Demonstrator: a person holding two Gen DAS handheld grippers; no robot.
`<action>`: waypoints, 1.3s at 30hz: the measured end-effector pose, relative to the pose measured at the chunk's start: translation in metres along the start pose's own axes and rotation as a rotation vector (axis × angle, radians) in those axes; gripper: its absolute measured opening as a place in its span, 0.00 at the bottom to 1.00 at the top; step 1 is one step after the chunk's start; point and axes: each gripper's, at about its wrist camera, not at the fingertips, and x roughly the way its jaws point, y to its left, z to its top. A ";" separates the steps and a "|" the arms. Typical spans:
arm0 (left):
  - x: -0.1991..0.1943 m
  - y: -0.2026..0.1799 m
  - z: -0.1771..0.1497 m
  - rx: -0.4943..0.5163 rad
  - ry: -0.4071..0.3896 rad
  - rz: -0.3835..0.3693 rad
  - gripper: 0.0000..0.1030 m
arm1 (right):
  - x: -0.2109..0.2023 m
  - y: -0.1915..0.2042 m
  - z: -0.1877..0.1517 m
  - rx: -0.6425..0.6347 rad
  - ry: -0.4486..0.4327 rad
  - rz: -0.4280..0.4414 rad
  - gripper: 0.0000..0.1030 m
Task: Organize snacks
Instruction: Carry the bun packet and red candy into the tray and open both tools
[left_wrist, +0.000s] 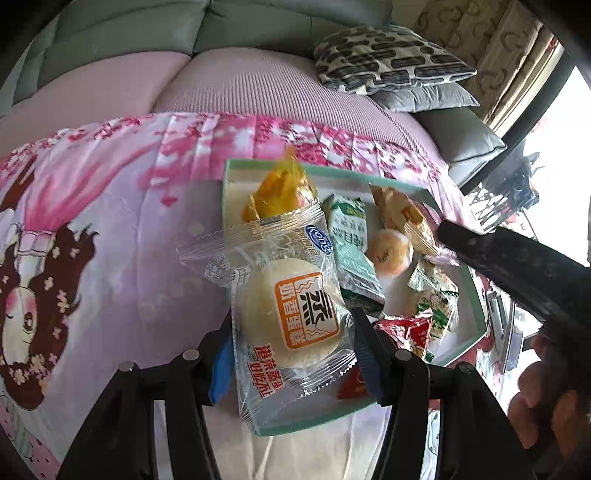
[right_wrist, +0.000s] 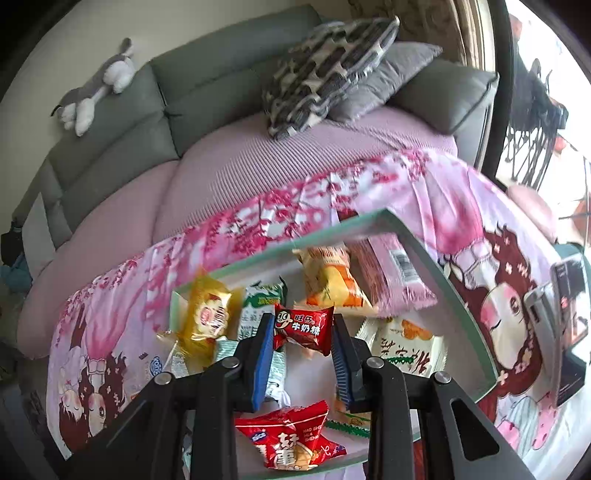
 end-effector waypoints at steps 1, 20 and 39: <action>0.001 -0.002 0.000 0.002 0.004 -0.004 0.57 | 0.006 -0.003 -0.001 0.009 0.015 0.000 0.31; -0.001 -0.014 0.003 0.022 0.002 -0.031 0.71 | 0.027 -0.001 -0.009 0.001 0.098 -0.028 0.33; -0.074 0.046 -0.007 -0.095 -0.260 0.302 1.00 | -0.003 0.023 -0.027 -0.070 0.036 -0.038 1.00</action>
